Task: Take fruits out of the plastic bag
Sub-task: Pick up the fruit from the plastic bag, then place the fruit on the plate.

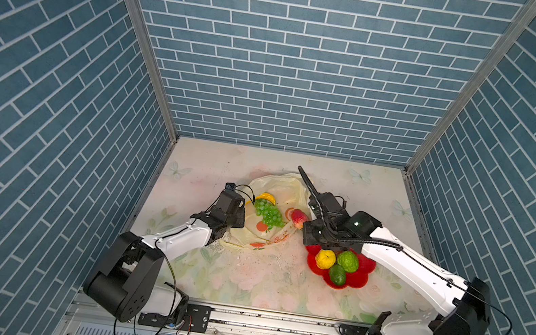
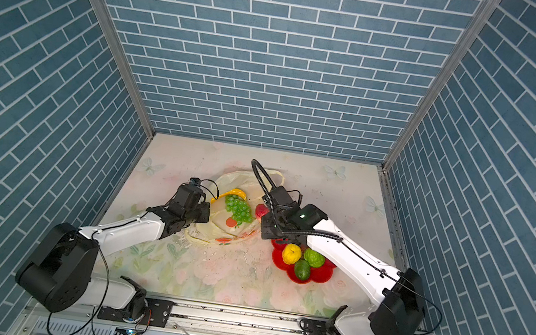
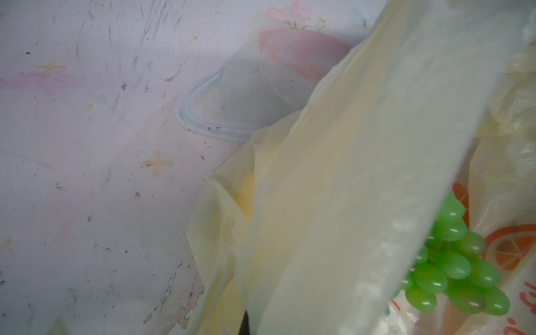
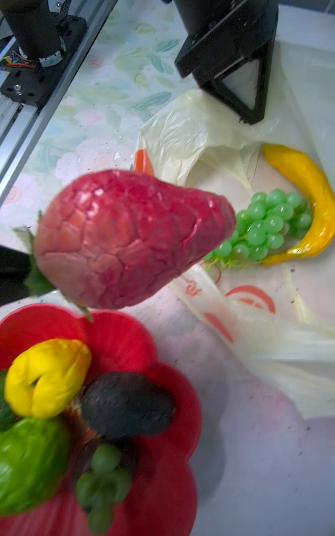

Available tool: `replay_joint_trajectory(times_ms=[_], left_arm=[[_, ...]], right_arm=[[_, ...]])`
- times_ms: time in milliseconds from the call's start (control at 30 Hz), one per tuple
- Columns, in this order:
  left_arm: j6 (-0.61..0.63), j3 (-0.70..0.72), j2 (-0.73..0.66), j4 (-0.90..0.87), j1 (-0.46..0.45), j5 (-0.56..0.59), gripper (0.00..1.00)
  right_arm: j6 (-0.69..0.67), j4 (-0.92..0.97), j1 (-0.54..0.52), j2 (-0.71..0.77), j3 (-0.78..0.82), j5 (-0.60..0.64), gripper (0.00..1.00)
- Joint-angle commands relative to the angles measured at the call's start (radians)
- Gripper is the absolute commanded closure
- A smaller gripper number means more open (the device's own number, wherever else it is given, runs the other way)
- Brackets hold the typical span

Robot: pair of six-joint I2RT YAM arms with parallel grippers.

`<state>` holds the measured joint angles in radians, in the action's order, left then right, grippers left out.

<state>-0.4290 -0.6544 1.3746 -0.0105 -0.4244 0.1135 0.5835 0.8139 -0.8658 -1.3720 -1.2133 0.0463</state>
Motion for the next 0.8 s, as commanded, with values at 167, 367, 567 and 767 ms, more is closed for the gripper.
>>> replay_joint_trajectory(times_ms=[167,367,567,767], left_arm=[[0.013,-0.027,0.013,-0.016,-0.004,0.012,0.97],[0.012,-0.027,0.013,-0.016,-0.004,0.011,0.97],[0.012,-0.025,0.011,-0.016,-0.005,0.011,0.97],[0.013,-0.026,0.010,-0.016,-0.004,0.011,0.97]], right_arm=[[-0.034,0.383,0.108,0.106,0.019,-0.028,1.00],[-0.070,0.479,0.162,0.087,0.046,-0.018,1.00],[-0.112,0.476,0.222,0.065,0.082,0.006,1.00],[-0.144,0.442,0.258,0.021,0.095,0.008,1.00]])
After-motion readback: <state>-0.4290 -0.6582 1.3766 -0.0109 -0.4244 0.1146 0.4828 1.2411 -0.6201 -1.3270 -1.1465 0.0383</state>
